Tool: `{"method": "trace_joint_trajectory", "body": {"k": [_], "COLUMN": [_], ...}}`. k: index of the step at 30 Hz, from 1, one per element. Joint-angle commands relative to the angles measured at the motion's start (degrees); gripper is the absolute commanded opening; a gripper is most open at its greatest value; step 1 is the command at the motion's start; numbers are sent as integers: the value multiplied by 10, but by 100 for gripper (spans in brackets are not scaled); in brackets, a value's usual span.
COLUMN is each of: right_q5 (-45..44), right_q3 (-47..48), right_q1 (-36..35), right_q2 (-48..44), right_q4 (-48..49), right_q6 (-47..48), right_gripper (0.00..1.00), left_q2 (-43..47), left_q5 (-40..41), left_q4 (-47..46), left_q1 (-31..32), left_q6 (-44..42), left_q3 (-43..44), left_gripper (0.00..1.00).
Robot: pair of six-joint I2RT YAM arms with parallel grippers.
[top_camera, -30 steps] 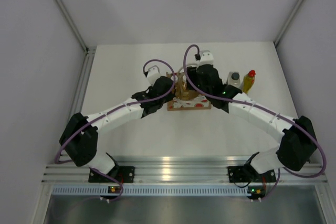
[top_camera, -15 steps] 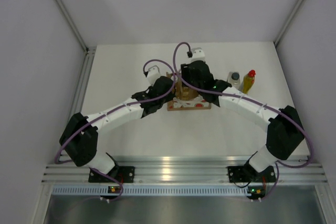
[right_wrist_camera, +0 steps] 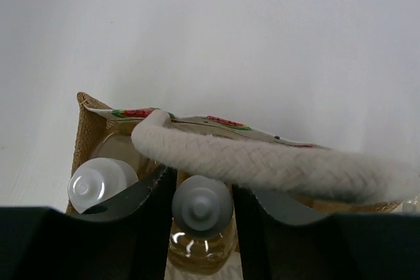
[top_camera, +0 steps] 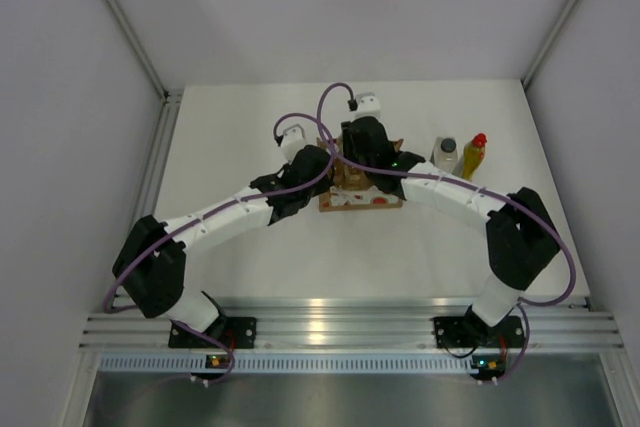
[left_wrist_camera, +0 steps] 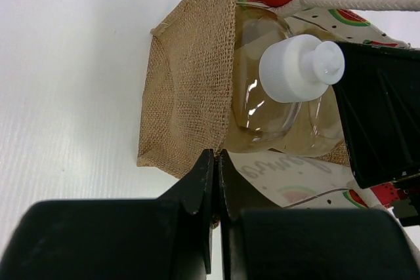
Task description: Take the personal care products out of the canvas bag
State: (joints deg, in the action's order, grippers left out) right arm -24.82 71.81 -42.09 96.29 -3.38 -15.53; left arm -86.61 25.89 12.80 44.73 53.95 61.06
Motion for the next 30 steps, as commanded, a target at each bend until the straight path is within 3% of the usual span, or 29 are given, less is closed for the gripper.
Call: {"method": "trace_joint_trajectory", "body": {"k": [1, 11, 30], "right_q5": [-13, -27, -33], "right_q3": [3, -1, -15], "right_q1": [4, 3, -7], "right_q2": [15, 2, -86], "right_q4": [35, 46, 77], "right_q6": [-6, -1, 33], "right_gripper": [36, 1, 0], "left_q2": [15, 13, 12], "left_q5": [-28, -29, -30], "left_q4": [14, 15, 15], "left_q1": [6, 6, 6], "left_q6": [-6, -9, -8], "left_q3": [2, 1, 5], "left_gripper": [0, 0, 0]}}
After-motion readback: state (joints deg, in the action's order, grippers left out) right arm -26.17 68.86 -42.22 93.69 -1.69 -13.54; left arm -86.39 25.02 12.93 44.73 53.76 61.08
